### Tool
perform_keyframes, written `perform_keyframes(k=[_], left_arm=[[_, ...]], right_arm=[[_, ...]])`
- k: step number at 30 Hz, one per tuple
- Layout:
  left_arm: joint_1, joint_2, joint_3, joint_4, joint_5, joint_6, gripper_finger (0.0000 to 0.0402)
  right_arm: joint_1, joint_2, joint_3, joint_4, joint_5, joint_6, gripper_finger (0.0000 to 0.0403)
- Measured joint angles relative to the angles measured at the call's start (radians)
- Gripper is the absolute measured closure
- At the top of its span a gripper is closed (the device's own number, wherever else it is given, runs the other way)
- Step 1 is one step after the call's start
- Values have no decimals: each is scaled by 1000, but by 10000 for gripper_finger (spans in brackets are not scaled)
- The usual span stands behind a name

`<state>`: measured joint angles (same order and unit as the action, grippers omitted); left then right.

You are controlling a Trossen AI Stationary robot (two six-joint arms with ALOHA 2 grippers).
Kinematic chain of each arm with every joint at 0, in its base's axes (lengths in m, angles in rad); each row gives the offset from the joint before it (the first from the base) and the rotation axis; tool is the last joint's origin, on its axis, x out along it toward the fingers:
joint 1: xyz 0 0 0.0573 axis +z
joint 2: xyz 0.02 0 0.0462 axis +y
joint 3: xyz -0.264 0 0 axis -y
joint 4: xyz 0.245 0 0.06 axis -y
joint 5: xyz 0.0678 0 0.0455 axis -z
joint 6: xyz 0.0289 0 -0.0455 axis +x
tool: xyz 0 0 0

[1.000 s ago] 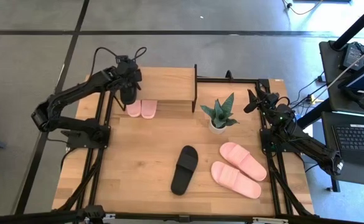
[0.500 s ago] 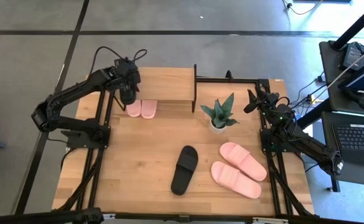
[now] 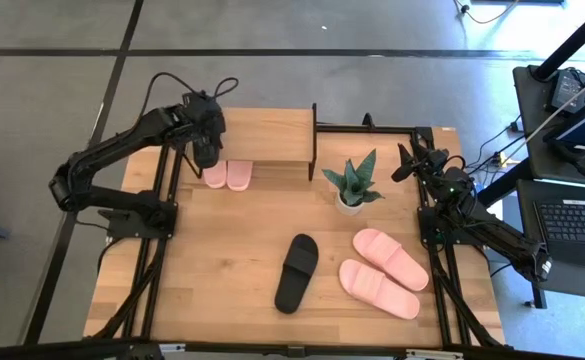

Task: Pick and place slides into the shelf
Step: Put the black slipper on the shelf

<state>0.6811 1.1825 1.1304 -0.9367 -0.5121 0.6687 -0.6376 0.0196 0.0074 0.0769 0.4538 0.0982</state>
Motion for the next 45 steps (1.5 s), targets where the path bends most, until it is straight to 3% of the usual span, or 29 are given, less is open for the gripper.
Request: perform_keyframes(k=[5, 9, 13, 21, 27, 32, 45], left_arm=[[-37, 0, 75, -178, 47, -131, 227], [-81, -6, 182, -269, 263, -295, 227], [-143, -7, 271, -233, 469, -496, 227], [-323, 0, 298, -90, 666, -773, 227], [-457, 57, 297, -75, 693, -842, 227], [-609, 155, 297, -51, 662, -729, 231], [-991, 486, 296, 93, 272, -518, 246]], right_arm=[[0, 0, 0, 0, 0, -3, 203], [0, 0, 0, 0, 0, -3, 203], [0, 0, 0, 0, 0, -5, 203], [0, 0, 0, 0, 0, -14, 203], [0, 0, 0, 0, -3, 0, 203], [0, 0, 0, 0, -3, 27, 203], [0, 0, 0, 0, -3, 38, 203]])
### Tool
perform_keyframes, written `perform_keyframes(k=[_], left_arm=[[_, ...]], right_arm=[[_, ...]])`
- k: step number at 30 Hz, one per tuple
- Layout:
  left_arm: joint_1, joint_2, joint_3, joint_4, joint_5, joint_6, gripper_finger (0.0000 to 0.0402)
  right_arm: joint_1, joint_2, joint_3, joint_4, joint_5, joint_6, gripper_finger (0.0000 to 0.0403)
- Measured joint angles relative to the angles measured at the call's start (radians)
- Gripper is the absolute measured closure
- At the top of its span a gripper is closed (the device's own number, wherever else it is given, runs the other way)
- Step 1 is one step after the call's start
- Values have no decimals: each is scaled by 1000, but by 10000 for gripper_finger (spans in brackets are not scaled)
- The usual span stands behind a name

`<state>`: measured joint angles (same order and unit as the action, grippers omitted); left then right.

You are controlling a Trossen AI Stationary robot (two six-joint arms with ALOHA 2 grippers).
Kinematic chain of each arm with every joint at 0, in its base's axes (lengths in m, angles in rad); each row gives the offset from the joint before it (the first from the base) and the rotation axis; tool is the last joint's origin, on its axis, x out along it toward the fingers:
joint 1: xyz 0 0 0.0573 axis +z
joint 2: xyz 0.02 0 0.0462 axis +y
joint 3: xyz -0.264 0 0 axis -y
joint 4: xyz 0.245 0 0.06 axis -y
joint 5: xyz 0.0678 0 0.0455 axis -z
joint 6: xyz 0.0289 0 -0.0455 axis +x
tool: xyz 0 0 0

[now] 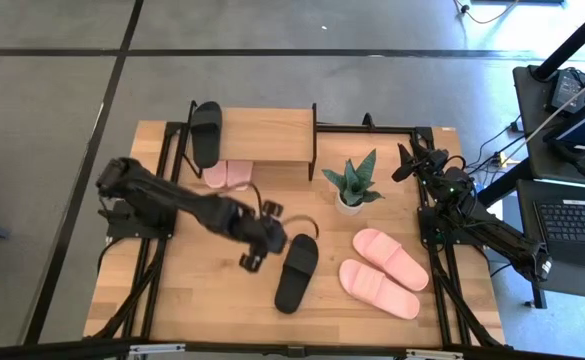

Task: Pick and place slides into the shelf
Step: Put the black slipper on the shelf

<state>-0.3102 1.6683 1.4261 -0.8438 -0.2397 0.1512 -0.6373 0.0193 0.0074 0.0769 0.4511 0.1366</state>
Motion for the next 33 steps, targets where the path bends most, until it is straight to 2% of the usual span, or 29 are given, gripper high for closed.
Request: perform_keyframes(k=[6, 12, 18, 22, 27, 31, 33], left_arm=[[-82, 84, 0, 182, -36, 1, 246], [-115, 124, 0, 376, -46, -52, 239], [-112, 125, 0, 384, -33, -76, 183], [-113, 125, 0, 385, -34, -153, 149], [-113, 125, 0, 383, -31, -199, 141], [-110, 131, 0, 382, -34, -143, 140], [-108, 147, 0, 382, -86, -146, 140]], right_arm=[[0, 0, 0, 0, 2, -90, 203], [0, 0, 0, 0, 2, -92, 203], [0, 0, 0, 0, 2, -94, 203], [0, 0, 0, 0, 2, -94, 203], [0, 0, 0, 0, 2, -93, 203], [0, 0, 0, 0, 1, -93, 203], [0, 0, 0, 0, 1, -93, 203]])
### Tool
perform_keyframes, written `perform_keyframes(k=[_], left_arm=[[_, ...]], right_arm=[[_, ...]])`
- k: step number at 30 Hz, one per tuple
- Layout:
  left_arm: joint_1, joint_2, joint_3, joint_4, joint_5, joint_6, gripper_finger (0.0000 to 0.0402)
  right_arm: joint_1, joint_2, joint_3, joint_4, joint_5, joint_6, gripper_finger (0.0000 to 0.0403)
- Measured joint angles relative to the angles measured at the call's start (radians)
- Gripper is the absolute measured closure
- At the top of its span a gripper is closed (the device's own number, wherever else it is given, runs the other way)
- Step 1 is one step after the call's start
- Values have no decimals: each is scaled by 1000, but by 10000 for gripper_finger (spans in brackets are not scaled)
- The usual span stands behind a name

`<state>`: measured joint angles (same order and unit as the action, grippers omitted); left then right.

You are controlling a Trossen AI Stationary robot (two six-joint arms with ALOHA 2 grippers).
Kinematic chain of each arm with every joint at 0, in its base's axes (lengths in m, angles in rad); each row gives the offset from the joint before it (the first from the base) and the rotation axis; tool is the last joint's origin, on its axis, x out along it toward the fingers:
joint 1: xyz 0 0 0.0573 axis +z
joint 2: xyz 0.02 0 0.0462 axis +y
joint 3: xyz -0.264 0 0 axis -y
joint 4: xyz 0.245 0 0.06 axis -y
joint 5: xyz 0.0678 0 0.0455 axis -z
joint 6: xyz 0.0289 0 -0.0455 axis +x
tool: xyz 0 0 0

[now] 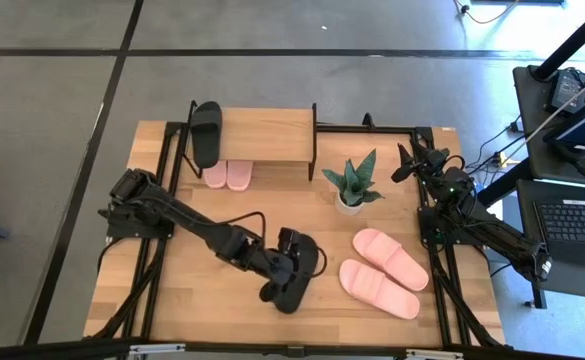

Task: Pick and place slides into the shelf
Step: Put the black slipper on the shelf

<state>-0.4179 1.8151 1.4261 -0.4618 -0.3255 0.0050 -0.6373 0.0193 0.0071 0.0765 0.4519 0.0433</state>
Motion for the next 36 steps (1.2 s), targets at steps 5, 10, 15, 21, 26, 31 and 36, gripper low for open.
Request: perform_keyframes(k=[5, 10, 15, 21, 26, 31, 36], left_arm=[[-1, 81, 0, 3, -106, 1, 140], [-20, 166, 0, 34, -83, 5, 140], [-32, 230, 0, 32, -172, 6, 140], [-16, 241, 0, 31, -288, 5, 140], [-5, 241, 0, 30, -255, 5, 153], [1, 241, 0, 29, -210, 4, 204], [0, 241, 0, 29, -209, 3, 277]], right_arm=[[0, 0, 0, 0, 0, 0, 203], [0, 0, 0, 0, 0, 0, 203], [0, 0, 0, 0, 0, 0, 203], [0, 0, 0, 0, -1, 1, 203], [0, 0, 0, 0, 0, 1, 203], [0, 0, 0, 0, 0, 1, 203], [0, 0, 0, 0, 0, 1, 203]])
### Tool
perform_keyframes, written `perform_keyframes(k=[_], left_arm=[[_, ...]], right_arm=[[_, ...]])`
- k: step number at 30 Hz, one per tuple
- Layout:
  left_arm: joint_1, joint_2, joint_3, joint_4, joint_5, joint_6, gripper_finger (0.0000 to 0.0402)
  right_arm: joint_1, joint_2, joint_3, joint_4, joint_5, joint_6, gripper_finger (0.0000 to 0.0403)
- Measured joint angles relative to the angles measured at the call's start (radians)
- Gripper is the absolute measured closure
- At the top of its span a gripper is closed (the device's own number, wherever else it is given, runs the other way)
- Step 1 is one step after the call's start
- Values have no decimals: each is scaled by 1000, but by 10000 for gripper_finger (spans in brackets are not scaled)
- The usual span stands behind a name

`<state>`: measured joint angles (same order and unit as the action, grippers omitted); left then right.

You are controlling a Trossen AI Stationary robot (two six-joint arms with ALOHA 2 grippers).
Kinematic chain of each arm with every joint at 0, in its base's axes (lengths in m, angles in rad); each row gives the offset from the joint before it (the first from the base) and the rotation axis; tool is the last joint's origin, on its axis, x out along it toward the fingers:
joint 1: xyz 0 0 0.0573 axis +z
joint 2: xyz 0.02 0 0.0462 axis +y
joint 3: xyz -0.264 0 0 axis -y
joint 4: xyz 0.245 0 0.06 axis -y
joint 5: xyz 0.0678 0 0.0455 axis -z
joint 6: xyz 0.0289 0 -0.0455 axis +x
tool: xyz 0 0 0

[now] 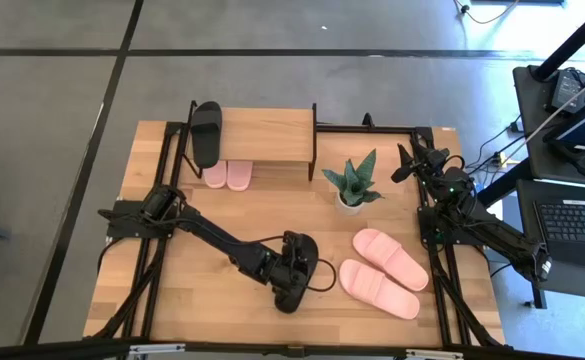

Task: Pick and place slides into the shelf
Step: Put the black slipper on the shelf

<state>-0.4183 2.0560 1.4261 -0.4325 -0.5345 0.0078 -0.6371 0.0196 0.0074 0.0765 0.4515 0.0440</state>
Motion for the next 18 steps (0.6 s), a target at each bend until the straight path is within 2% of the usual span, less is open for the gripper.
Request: perform_keyframes(k=[7, 12, 18], left_arm=[[2, -8, 0, -18, 19, 1, 389], [11, -60, 10, -120, 93, -53, 390], [17, -199, 161, -452, 221, -113, 392]], right_arm=[[0, 0, 0, 0, 0, 4, 203], [0, 0, 0, 0, -1, 7, 203], [0, 2, 0, 0, -6, 7, 203]])
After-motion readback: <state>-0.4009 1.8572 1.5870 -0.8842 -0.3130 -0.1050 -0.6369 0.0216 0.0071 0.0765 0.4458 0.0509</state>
